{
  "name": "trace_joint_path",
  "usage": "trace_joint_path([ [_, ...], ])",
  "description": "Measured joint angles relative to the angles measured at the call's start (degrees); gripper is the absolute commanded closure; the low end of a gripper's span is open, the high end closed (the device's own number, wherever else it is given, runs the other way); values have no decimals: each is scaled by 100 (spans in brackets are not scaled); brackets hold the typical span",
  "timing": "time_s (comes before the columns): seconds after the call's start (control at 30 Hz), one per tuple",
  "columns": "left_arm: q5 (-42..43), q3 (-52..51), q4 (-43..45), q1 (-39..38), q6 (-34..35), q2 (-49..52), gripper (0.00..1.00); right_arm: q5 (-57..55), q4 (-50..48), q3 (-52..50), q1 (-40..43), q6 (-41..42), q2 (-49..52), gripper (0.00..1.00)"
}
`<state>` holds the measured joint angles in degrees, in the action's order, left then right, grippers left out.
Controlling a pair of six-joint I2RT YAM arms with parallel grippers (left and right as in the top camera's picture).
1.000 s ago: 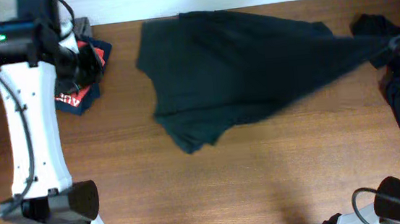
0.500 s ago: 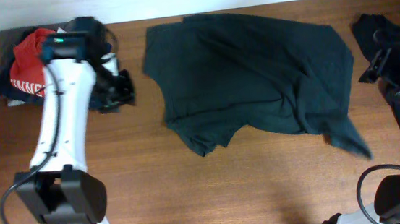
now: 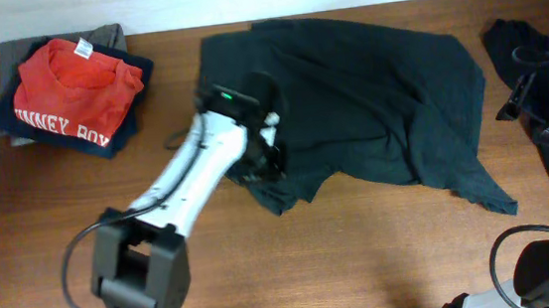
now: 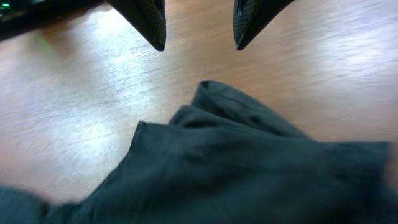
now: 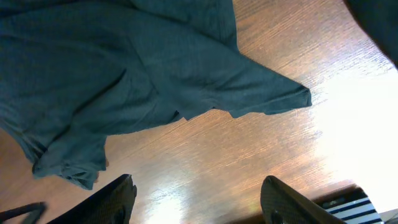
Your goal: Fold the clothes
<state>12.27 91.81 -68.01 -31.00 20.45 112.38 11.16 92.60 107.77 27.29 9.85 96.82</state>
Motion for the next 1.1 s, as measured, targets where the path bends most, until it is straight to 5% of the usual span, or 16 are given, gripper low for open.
trace_joint_path([
  [0.57, -2, -273, 789, -144, 1587, 293, 57, 0, 22, 0, 0, 2, 0, 31],
  [1.1, -9, -273, 1235, -144, 1974, 968, 58, 0, 22, 0, 0, 2, 0, 31],
])
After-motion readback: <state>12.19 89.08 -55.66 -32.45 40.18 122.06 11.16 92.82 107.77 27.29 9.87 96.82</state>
